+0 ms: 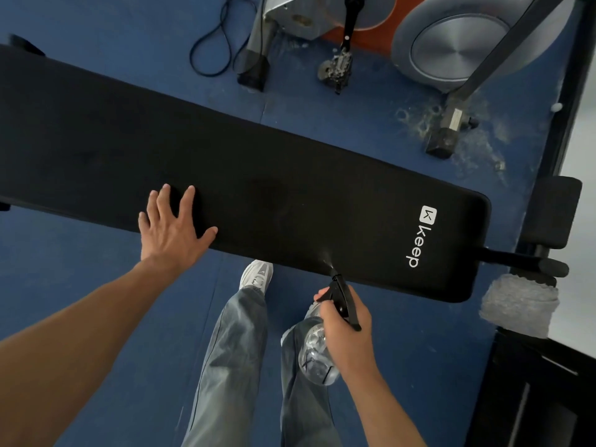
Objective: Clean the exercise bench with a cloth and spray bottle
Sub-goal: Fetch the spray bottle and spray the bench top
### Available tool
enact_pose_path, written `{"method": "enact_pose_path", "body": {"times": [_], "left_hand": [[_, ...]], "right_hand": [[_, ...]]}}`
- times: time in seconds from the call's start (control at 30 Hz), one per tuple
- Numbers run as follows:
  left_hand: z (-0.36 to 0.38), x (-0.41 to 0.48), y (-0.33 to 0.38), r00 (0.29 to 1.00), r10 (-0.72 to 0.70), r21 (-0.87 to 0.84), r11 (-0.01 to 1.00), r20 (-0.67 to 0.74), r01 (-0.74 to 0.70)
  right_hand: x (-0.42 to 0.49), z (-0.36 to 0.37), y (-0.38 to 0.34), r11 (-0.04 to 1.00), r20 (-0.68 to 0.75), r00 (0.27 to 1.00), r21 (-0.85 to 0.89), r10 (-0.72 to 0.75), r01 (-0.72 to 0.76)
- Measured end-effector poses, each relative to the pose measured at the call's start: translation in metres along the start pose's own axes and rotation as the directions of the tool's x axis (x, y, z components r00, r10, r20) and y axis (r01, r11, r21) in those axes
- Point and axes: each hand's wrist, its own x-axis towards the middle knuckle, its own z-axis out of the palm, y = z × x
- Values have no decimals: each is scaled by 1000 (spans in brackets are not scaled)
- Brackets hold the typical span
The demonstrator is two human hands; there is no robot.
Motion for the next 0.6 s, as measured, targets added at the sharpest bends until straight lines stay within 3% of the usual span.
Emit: {"method": "enact_pose_path", "body": {"times": [0.43, 0.6], "left_hand": [[4, -2, -12, 999, 19, -19, 1000, 49, -18], [4, -2, -14, 999, 24, -14, 1000, 47, -24]], "right_hand": [[-6, 10, -5, 1000, -89, 996, -28, -2, -1], [-2, 11, -6, 997, -265, 964, 77, 15, 6]]}}
